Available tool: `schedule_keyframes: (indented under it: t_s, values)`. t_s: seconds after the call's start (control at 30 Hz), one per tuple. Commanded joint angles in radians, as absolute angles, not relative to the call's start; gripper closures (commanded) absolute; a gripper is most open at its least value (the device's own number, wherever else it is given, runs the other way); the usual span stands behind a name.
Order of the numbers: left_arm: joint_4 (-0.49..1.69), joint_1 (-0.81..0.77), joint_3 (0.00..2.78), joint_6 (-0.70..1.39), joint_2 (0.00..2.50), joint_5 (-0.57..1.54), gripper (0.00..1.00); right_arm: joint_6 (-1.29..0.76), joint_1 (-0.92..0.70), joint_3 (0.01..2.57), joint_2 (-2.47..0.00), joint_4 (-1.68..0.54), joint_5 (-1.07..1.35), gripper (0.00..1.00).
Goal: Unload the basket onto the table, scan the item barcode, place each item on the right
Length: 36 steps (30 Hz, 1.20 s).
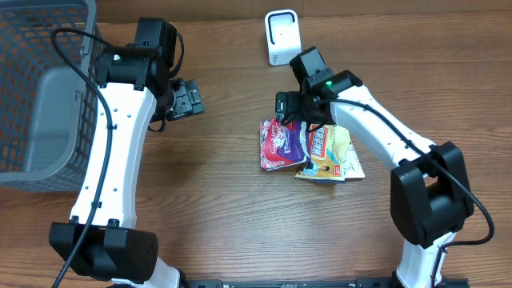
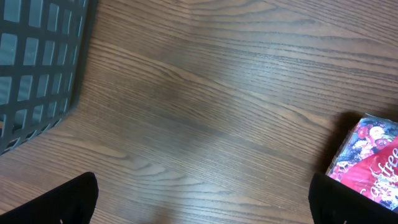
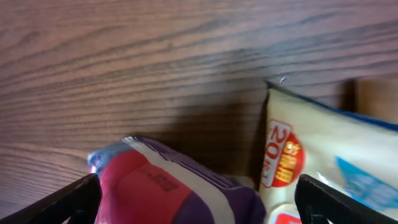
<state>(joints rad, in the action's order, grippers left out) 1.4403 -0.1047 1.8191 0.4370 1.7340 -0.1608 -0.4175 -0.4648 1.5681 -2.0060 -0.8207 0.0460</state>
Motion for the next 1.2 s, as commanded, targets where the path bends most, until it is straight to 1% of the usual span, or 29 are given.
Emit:
schedule_keyframes:
  t_s: [0.0, 0.07, 0.1, 0.13, 0.2, 0.23, 0.33, 0.37, 0.4, 0.43, 0.47, 0.8, 0.97, 1.17]
  values:
    - [1.439, -0.105, 1.827, 0.426, 1.741, -0.160, 0.00, -0.415, -0.464, 1.516, -2.011, -0.788, 0.078, 0.00]
    - [1.439, -0.105, 1.827, 0.426, 1.741, -0.160, 0.00, -0.415, -0.464, 1.507, -2.011, -0.777, 0.100, 0.04]
    - [1.439, -0.105, 1.827, 0.426, 1.741, -0.160, 0.00, -0.415, -0.464, 1.506, -2.011, -0.775, 0.100, 0.10]
    - [1.439, -0.105, 1.827, 0.426, 1.741, -0.160, 0.00, -0.415, -0.464, 1.506, -2.011, -0.773, 0.099, 0.20]
    - [1.439, -0.105, 1.827, 0.426, 1.741, -0.160, 0.00, -0.415, -0.464, 1.507, -2.011, -0.769, 0.099, 0.35]
    - [1.439, -0.105, 1.827, 0.426, 1.741, -0.160, 0.00, -0.414, -0.463, 1.507, -2.011, -0.768, 0.098, 0.44]
    - [1.439, -0.105, 1.827, 0.426, 1.741, -0.160, 0.00, -0.415, -0.460, 1.529, -2.011, -0.790, 0.091, 0.65]
    - [1.439, -0.105, 1.827, 0.426, 1.741, -0.160, 0.00, -0.414, -0.457, 1.561, -2.009, -0.822, 0.080, 0.79]
    - [1.439, -0.105, 1.827, 0.426, 1.741, -0.160, 0.00, -0.414, -0.457, 1.582, -2.009, -0.844, 0.071, 0.86]
    - [1.439, -0.105, 1.827, 0.426, 1.741, -0.160, 0.00, -0.414, -0.457, 1.613, -2.006, -0.878, 0.050, 0.90]
    - [1.439, -0.105, 1.827, 0.426, 1.741, -0.160, 0.00, -0.414, -0.457, 1.637, -2.005, -0.905, 0.031, 0.92]
    - [1.439, -0.105, 1.827, 0.426, 1.741, -0.160, 0.00, -0.414, -0.457, 1.897, -1.997, -1.276, -0.215, 0.90]
    - [1.439, -0.105, 1.827, 0.426, 1.741, -0.160, 0.00, -0.430, -0.457, 1.913, -1.997, -1.431, -0.332, 0.88]
    - [1.439, -0.105, 1.827, 0.426, 1.741, -0.160, 0.00, -0.554, -0.439, 1.913, -1.997, -1.599, -0.565, 0.88]
